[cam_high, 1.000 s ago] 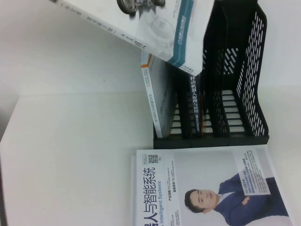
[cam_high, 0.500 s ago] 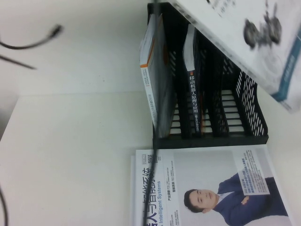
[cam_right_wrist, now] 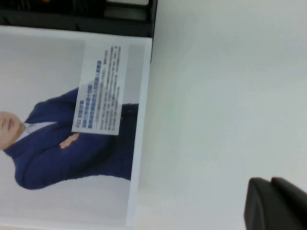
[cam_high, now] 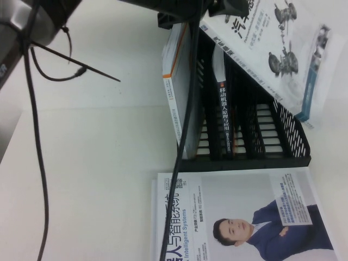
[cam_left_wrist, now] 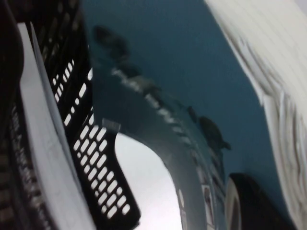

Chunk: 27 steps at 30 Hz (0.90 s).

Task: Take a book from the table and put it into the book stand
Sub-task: Place the book on the book shelf

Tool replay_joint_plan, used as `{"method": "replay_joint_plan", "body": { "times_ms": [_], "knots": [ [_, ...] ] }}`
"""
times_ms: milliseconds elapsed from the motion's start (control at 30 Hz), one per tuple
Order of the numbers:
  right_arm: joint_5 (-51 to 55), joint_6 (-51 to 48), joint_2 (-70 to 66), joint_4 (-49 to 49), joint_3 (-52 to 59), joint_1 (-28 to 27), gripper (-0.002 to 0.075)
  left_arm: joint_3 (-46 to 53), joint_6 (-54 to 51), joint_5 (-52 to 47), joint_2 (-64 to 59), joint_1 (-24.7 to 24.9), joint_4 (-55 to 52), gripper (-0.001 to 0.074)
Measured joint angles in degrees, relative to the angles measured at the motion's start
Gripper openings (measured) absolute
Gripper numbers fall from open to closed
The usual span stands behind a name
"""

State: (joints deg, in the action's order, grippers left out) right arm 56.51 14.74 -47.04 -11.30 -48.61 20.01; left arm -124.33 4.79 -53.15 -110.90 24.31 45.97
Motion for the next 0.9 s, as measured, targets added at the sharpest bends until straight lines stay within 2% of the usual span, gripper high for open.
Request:
{"method": "replay_joint_plan", "body": {
  "times_ms": [400, 567, 767, 900],
  "knots": [
    [0.0, 0.85, 0.76, -2.49, 0.0, 0.0, -0.0003, -0.23, 4.96, 2.48, -1.2, 1.62, -5.95, 0.0111],
    [0.0, 0.85, 0.76, -2.49, 0.0, 0.0, -0.0003, -0.34, 8.85, 1.3, -1.2, 2.75, -14.93, 0.0111],
    [0.0, 0.85, 0.76, -2.49, 0.0, 0.0, -0.0003, -0.34, 16.82, -0.09, -1.2, 5.76, -31.9, 0.0111],
    [0.0, 0.85, 0.76, -2.49, 0.0, 0.0, -0.0003, -0.34, 21.23, -0.09, -1.2, 7.51, -37.65, 0.0111]
  ]
}}
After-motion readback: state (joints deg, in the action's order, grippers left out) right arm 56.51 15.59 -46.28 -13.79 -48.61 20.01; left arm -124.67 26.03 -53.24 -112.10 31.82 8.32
